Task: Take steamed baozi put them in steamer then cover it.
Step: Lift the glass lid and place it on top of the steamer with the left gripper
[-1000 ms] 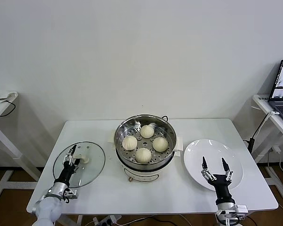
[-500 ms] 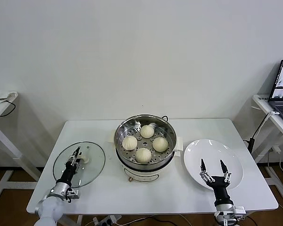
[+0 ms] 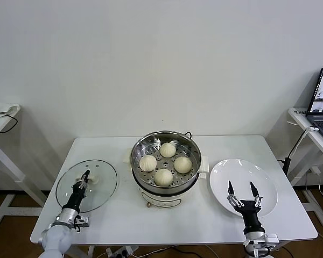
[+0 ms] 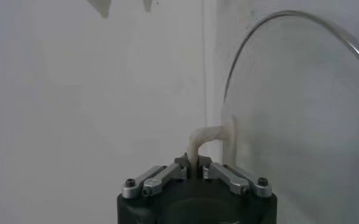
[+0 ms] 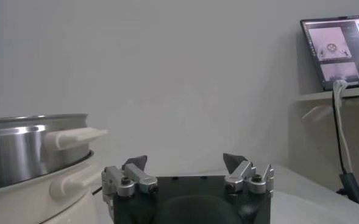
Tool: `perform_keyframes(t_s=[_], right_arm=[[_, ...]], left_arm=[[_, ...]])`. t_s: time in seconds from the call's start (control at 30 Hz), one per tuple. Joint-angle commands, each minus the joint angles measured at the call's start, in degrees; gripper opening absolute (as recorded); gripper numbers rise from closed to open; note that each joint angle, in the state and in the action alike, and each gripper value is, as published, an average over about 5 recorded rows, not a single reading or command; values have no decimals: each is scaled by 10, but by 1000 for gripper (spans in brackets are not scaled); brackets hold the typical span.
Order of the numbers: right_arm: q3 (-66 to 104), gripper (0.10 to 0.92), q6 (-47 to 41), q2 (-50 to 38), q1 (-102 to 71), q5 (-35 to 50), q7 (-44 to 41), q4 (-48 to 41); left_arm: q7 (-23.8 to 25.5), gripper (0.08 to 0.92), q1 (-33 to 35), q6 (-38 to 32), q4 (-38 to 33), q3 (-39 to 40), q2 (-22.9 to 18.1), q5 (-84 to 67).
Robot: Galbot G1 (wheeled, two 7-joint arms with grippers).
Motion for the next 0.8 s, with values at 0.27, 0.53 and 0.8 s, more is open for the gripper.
perform_keyframes(t_s=[0.27, 0.53, 0.8], right_arm=[[1, 823, -1, -5, -2, 2, 1, 8], [2, 823, 3, -5, -2, 3, 0, 11], [6, 823, 6, 0, -5, 1, 0, 11]], left_arm=[[130, 188, 157, 146, -359, -30, 61, -152], [236, 188, 201, 294, -503, 57, 133, -206], [265, 188, 145, 413, -526, 216, 181, -178]])
